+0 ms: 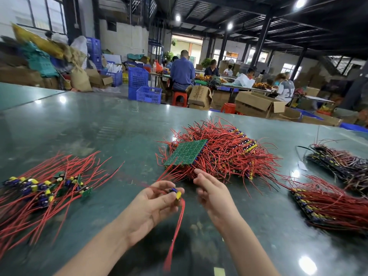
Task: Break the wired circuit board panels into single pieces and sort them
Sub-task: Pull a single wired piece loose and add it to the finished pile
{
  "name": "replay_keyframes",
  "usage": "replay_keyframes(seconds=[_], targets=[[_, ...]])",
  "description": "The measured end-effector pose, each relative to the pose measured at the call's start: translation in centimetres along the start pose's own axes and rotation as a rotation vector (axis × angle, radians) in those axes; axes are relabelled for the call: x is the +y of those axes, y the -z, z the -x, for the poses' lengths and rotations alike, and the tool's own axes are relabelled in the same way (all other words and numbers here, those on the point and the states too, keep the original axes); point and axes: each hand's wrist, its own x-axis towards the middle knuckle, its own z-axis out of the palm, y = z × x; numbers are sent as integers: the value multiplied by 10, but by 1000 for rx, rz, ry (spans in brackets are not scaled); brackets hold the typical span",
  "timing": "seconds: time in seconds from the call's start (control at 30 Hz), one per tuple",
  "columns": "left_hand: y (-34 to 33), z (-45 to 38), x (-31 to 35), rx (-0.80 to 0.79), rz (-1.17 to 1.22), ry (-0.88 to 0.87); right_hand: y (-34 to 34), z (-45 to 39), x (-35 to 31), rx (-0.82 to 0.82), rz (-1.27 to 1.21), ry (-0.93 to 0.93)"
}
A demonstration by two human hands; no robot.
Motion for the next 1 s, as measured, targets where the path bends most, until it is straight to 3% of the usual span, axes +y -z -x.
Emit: replay_keyframes(seconds=[0.13, 0.23, 0.53, 0.63, 0.8, 0.9, 1.0], targets=[[0, -3, 5, 112, 99, -157, -8, 8, 8, -155, 371, 180], [-1, -3, 4, 177, 94, -198, -20, 15, 17, -218, 467, 290], [-1, -3, 3, 306, -34, -212, -25, 19, 22, -173, 409, 483], [-3, -1, -1, 289, -100, -231, -23, 21, 21, -133, 413, 554], [-5, 0, -3, 148, -43, -281, -23, 18, 14, -32, 198, 444], [-6, -1, -1, 92, 122, -205, -20, 14, 10, -19, 71, 396], [-5, 0, 2, 69, 177, -11, -20, 16, 11, -64, 79, 406]])
